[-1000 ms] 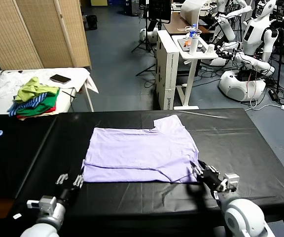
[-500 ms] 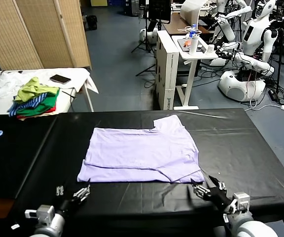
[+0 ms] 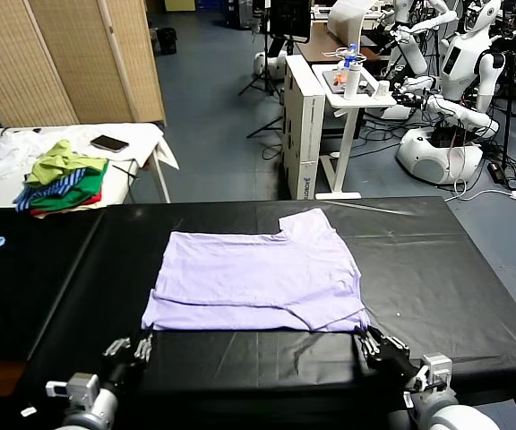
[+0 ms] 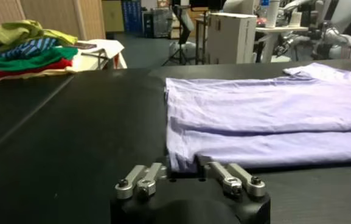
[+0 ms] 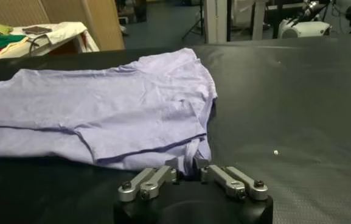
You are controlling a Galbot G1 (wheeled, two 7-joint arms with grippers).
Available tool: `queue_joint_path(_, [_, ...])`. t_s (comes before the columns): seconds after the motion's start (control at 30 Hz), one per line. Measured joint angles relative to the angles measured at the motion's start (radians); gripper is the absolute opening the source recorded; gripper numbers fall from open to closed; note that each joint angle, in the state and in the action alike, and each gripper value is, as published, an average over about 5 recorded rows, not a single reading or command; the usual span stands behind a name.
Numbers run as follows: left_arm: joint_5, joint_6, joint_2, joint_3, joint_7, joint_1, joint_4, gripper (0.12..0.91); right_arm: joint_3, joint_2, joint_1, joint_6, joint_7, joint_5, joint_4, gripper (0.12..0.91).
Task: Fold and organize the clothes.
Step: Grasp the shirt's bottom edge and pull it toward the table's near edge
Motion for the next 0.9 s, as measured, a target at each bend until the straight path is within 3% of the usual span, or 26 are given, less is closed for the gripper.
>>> queue_joint_path(0.33, [0.027,0.002,0.005,-0.021,-0.019,0.051,-0.033,0.145,0.027,-0.024,-0.048,-0.088,0.045,-0.006,0.074,0.143])
queue_joint_path(0.63, [0.070,0.013,0.016,-0.070,-0.028,0.133,-0.080,0.145,0.055,-0.056,-0.122,-0.163,0.056,-0.005,0.149,0.143])
queue_joint_path(0.9, [0.081,0.023,0.015,-0.115,-0.035,0.227,-0.129,0.145,0.042,-0.054,-0.172,-0.188,0.058,-0.024,0.177,0.143])
